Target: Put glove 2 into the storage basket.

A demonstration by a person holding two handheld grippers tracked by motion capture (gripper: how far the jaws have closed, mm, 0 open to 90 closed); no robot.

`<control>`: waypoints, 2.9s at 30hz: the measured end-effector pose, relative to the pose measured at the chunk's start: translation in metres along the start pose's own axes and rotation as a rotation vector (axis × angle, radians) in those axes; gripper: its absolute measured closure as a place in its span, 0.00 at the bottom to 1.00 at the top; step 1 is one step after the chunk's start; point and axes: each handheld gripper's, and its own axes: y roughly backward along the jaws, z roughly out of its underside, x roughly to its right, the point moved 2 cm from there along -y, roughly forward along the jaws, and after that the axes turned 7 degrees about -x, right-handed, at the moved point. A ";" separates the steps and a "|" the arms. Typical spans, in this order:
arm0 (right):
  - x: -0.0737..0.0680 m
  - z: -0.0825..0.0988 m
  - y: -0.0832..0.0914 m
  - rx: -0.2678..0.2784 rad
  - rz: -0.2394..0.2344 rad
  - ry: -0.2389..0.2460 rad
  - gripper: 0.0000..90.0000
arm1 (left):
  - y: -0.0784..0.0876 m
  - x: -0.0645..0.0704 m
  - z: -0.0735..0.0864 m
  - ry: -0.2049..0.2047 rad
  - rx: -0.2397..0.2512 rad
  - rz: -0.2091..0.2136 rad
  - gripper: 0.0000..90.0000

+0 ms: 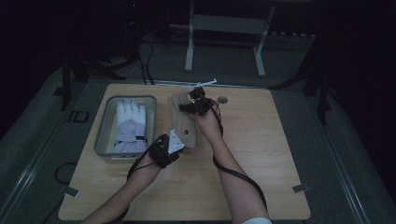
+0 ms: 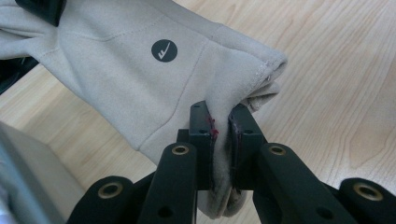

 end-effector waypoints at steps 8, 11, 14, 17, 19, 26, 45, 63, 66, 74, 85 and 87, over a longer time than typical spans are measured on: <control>-0.019 -0.018 -0.001 0.027 -0.021 0.016 0.82 | 0.016 -0.013 0.005 0.010 -0.002 -0.028 0.91; -0.025 -0.022 -0.004 0.029 -0.030 0.021 0.82 | 0.021 -0.018 0.010 0.010 -0.012 -0.040 0.91; -0.030 -0.026 -0.010 0.022 -0.030 0.030 0.82 | 0.025 -0.023 0.015 0.016 -0.015 -0.050 0.91; -0.036 -0.032 -0.016 0.016 -0.042 0.035 0.82 | 0.030 -0.029 0.021 0.031 -0.017 -0.058 0.91; -0.042 -0.037 -0.021 0.011 -0.049 0.048 0.82 | 0.032 -0.032 0.025 0.040 -0.016 -0.066 0.91; -0.068 -0.054 -0.041 0.002 -0.062 0.087 0.82 | 0.045 -0.051 0.045 0.072 -0.043 -0.085 0.91; -0.121 -0.077 -0.102 -0.057 -0.106 0.157 0.81 | 0.064 -0.083 0.093 0.166 -0.104 -0.116 0.91; -0.111 -0.065 -0.129 -0.103 -0.123 0.133 0.55 | 0.049 -0.091 0.102 0.231 -0.150 -0.042 0.84; -0.108 -0.067 -0.120 -0.105 -0.117 0.134 0.43 | 0.052 -0.093 0.101 0.269 -0.113 -0.030 0.65; -0.104 -0.069 -0.091 -0.082 -0.136 0.183 0.22 | 0.066 -0.092 0.093 0.323 -0.058 -0.031 0.27; -0.101 -0.047 -0.066 -0.062 -0.139 0.246 0.21 | 0.065 -0.075 0.077 0.286 -0.027 -0.015 0.19; -0.099 -0.041 -0.063 -0.066 -0.133 0.261 0.21 | 0.063 -0.072 0.073 0.279 -0.019 -0.008 0.19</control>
